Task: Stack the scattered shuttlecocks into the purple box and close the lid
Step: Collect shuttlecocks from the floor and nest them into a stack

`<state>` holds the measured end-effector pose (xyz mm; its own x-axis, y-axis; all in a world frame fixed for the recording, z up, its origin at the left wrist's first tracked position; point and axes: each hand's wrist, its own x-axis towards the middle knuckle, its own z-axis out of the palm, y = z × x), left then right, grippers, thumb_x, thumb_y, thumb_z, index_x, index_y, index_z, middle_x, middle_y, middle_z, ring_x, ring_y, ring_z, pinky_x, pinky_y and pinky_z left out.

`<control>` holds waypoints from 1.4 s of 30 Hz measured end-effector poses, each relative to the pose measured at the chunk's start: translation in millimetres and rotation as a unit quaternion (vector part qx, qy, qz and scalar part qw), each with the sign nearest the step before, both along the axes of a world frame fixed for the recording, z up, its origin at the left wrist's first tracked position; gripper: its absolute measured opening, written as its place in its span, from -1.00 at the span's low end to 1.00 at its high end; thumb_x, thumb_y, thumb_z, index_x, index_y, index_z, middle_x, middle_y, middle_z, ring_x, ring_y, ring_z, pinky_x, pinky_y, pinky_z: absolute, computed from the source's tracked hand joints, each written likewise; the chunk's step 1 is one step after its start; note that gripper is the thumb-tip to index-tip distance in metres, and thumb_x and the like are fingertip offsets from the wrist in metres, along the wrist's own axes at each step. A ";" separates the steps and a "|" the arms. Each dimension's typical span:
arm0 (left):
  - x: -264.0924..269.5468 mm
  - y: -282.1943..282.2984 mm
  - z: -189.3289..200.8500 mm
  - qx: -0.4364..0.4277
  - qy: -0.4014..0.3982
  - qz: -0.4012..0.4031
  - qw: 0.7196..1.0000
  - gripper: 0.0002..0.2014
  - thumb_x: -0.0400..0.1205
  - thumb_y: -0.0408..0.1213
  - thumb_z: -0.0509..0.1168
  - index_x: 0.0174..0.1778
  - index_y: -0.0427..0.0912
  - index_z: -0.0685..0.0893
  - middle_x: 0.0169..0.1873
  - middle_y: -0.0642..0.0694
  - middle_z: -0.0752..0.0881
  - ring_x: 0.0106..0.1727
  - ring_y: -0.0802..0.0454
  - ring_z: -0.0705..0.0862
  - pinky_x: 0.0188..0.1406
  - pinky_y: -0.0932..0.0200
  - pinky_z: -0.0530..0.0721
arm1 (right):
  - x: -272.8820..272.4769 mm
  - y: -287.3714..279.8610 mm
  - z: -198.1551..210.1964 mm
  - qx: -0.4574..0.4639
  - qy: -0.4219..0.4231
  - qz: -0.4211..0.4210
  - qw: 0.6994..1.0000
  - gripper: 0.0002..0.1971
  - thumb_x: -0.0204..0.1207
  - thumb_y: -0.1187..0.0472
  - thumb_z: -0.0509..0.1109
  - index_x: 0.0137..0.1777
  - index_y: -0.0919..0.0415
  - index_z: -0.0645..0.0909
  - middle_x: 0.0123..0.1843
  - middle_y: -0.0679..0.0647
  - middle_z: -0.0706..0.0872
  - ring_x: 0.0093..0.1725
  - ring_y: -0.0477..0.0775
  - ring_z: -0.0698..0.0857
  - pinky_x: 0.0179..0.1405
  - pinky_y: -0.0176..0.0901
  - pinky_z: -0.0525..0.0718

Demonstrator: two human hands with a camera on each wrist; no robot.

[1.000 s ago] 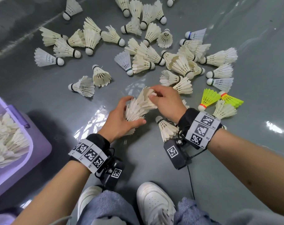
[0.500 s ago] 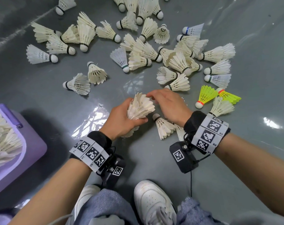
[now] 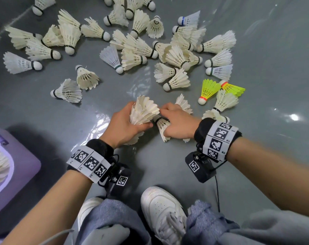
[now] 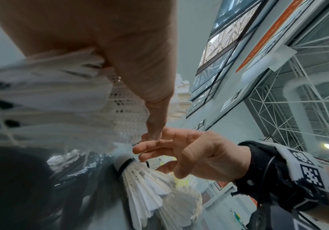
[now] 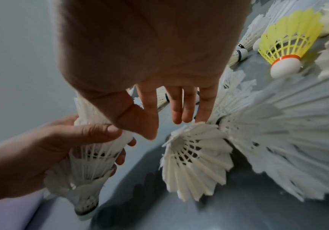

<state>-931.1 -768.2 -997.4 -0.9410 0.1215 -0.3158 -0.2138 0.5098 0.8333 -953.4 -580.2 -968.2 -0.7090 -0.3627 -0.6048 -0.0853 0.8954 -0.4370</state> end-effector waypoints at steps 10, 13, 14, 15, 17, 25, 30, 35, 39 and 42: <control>1.3 -7.1 0.4 -0.011 0.003 0.008 1.000 -0.49 0.34 -0.10 0.61 0.13 0.11 0.53 -0.12 0.24 0.68 -0.11 0.27 0.64 -0.21 0.65 0.47 | 3.3 -3.5 -18.7 -0.032 0.056 0.039 0.997 -0.37 0.36 0.36 0.37 0.49 0.10 0.43 0.48 0.20 0.34 0.46 0.24 0.38 0.50 -0.10 0.33; 1.2 -14.1 -2.1 -0.012 0.001 0.022 1.000 -0.50 0.34 -0.10 0.61 0.14 0.04 0.57 -0.08 0.12 0.72 -0.04 0.12 0.68 -0.11 0.47 0.56 | -4.4 -3.9 -16.0 -0.074 0.095 -0.019 0.993 -0.53 0.45 0.44 0.22 0.36 0.15 0.59 0.34 0.22 0.52 0.31 0.22 0.55 0.35 -0.18 0.41; 1.4 -16.4 -2.4 -0.012 0.002 0.025 1.000 -0.49 0.35 -0.10 0.61 0.15 0.04 0.57 -0.06 0.09 0.73 -0.03 0.08 0.69 -0.08 0.38 0.58 | -7.2 -4.0 -14.1 -0.089 0.114 -0.038 0.989 -0.55 0.47 0.45 0.18 0.31 0.16 0.62 0.27 0.23 0.57 0.26 0.23 0.58 0.29 -0.21 0.42; 1.3 -18.7 -3.0 -0.014 0.003 0.028 0.999 -0.49 0.35 -0.10 0.61 0.16 0.04 0.57 -0.05 0.07 0.74 -0.02 0.07 0.69 -0.06 0.34 0.58 | -10.2 -4.2 -11.2 -0.110 0.132 -0.061 0.983 -0.57 0.48 0.47 0.16 0.26 0.17 0.65 0.20 0.23 0.62 0.20 0.22 0.61 0.20 -0.27 0.42; 1.7 -21.7 -2.7 -0.017 0.005 0.030 0.999 -0.50 0.35 -0.10 0.60 0.16 0.07 0.55 -0.05 0.06 0.73 -0.04 0.08 0.67 -0.09 0.39 0.56 | -16.5 -4.0 -2.9 -0.149 0.164 -0.131 0.966 -0.61 0.51 0.47 0.14 0.20 0.19 0.66 0.08 0.18 0.68 0.04 0.14 0.62 -0.06 -0.38 0.37; 2.6 -20.7 -0.6 -0.020 0.005 0.017 1.000 -0.51 0.35 -0.08 0.60 0.09 0.11 0.51 -0.12 0.13 0.69 -0.12 0.14 0.65 -0.19 0.50 0.50 | -41.7 -20.9 28.3 -0.326 0.108 -0.345 0.874 -0.79 0.40 0.34 0.14 -0.20 -0.05 0.41 -0.25 -0.13 0.53 -0.16 0.09 0.62 -0.23 -0.11 0.60; 1.2 -16.4 6.2 -0.006 0.026 -0.019 0.999 -0.30 0.27 -0.04 0.64 0.24 0.18 0.40 -0.12 0.19 0.67 -0.13 0.16 0.67 -0.16 0.51 0.55 | -34.8 -32.7 24.6 -0.212 0.058 -0.188 0.957 -0.83 0.51 0.35 0.22 -0.03 0.06 0.39 -0.05 0.03 0.56 -0.09 0.05 0.49 -0.25 -0.20 0.37; 1.7 -14.6 12.6 0.022 0.046 -0.058 0.997 -0.15 0.24 0.17 0.55 0.42 0.30 0.30 0.00 0.11 0.70 -0.06 0.19 0.68 0.00 0.37 0.63 | -31.5 -33.3 23.5 -0.175 0.055 -0.146 0.972 -0.88 0.53 0.26 0.22 0.04 0.13 0.39 0.10 0.12 0.55 0.04 0.11 0.50 -0.19 -0.16 0.37; 2.4 -12.6 13.7 0.026 0.062 -0.052 0.996 -0.35 0.36 0.19 0.42 0.37 0.34 0.34 -0.10 0.23 0.69 -0.13 0.27 0.66 -0.13 0.44 0.59 | -30.5 -38.2 16.8 -0.186 0.025 -0.149 0.971 -0.83 0.59 0.18 0.18 0.14 0.07 0.32 0.25 0.11 0.40 0.28 0.07 0.40 0.14 -0.12 0.34; 1.6 -11.3 13.0 0.017 0.057 -0.059 0.996 -0.49 0.44 0.19 0.33 0.30 0.31 0.40 -0.17 0.24 0.68 -0.17 0.27 0.67 -0.20 0.44 0.59 | -29.7 -37.2 14.8 -0.229 0.021 -0.184 0.956 -0.66 0.49 0.04 0.10 0.25 0.06 0.40 0.29 0.05 0.46 0.32 -0.02 0.41 0.28 -0.13 0.37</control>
<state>-929.6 -779.5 -984.4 -0.9492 0.2419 -0.2012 -0.0570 0.4968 0.8660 -983.1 -617.3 -953.5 -0.8598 -0.3038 -0.4105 0.1725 0.5839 -0.7933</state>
